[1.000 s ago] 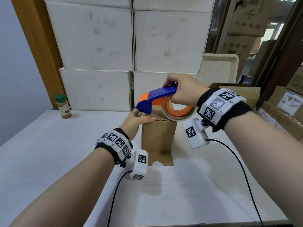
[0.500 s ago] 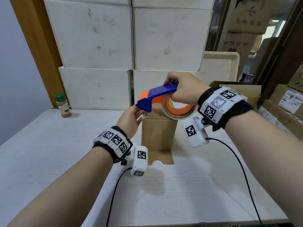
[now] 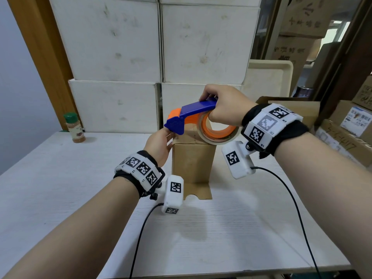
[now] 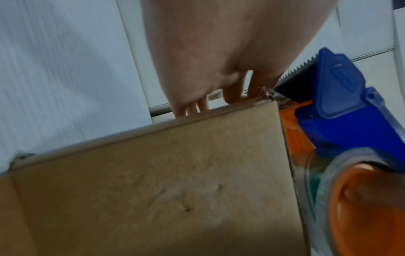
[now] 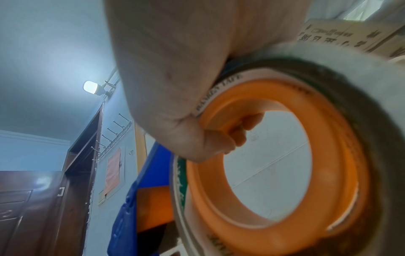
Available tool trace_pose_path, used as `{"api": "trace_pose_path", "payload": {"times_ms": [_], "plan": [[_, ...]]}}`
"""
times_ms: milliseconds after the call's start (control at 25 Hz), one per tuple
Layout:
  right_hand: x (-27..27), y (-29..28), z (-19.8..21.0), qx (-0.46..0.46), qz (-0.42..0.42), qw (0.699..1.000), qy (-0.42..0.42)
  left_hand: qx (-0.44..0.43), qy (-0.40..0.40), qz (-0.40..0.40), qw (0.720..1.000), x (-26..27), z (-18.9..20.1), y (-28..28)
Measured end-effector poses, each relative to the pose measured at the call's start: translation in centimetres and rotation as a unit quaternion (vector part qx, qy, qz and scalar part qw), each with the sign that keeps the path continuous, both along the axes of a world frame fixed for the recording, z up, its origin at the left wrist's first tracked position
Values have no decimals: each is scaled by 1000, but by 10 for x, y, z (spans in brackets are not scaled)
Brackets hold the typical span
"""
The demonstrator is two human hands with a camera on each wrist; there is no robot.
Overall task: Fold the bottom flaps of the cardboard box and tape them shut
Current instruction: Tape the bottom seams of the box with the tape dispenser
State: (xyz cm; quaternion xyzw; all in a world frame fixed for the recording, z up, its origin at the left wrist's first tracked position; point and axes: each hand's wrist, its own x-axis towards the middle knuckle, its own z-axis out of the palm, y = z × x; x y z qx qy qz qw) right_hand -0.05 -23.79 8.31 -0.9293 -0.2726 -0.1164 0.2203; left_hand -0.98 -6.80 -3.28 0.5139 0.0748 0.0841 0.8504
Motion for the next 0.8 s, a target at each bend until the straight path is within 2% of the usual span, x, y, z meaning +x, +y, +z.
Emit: {"api": "trace_pose_path", "payload": {"times_ms": [160,360,520,640,800], "plan": [[0,-4,1,-23,-8,1000,0,-16,1,4,1000,-1,2,-1],[-2,-9,-1,4,-11,1000,8,-61,-9,12,998,-2,5,-2],[-2,-11,2,37,-15,999,13,-135,-17,20,991,-5,0,8],[-1,-9,1,49,-13,999,9,-129,-9,30,991,-10,-5,9],[2,-12,-2,81,-16,997,7,-134,8,-21,991,-15,-9,6]]}}
